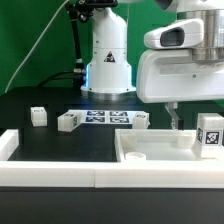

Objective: Assemble one leg

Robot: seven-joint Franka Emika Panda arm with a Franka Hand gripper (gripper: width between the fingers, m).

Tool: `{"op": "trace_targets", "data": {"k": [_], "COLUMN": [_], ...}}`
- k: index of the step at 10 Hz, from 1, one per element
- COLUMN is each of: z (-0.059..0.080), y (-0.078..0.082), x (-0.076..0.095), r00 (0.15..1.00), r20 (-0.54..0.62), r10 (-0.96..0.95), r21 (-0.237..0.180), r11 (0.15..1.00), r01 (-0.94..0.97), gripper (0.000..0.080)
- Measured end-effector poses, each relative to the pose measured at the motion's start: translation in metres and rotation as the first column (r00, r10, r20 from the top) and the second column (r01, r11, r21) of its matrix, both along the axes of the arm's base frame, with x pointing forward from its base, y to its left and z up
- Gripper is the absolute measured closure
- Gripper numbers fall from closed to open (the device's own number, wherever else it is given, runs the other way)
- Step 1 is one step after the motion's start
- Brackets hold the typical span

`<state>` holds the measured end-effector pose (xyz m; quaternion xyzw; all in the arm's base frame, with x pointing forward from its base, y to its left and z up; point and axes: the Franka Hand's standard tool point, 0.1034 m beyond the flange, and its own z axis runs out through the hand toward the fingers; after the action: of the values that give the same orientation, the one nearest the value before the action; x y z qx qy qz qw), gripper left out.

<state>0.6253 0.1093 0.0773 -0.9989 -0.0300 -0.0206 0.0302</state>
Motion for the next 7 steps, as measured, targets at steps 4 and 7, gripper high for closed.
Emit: {"op": "trace_targets", "data": {"k": [4, 7], "z": [-0.0003, -0.0020], "y": [0.0006, 0.0038], "x": [-0.0003, -0.0027], "r00": [0.999, 0.964], "r20": [-0.003, -0.024], "r10": [-0.034, -0.266], "r21": [0.002, 0.034], "r11": [0.999, 0.963], "r01": [0.034, 0.267], "gripper": [0.0509, 0.0509]}}
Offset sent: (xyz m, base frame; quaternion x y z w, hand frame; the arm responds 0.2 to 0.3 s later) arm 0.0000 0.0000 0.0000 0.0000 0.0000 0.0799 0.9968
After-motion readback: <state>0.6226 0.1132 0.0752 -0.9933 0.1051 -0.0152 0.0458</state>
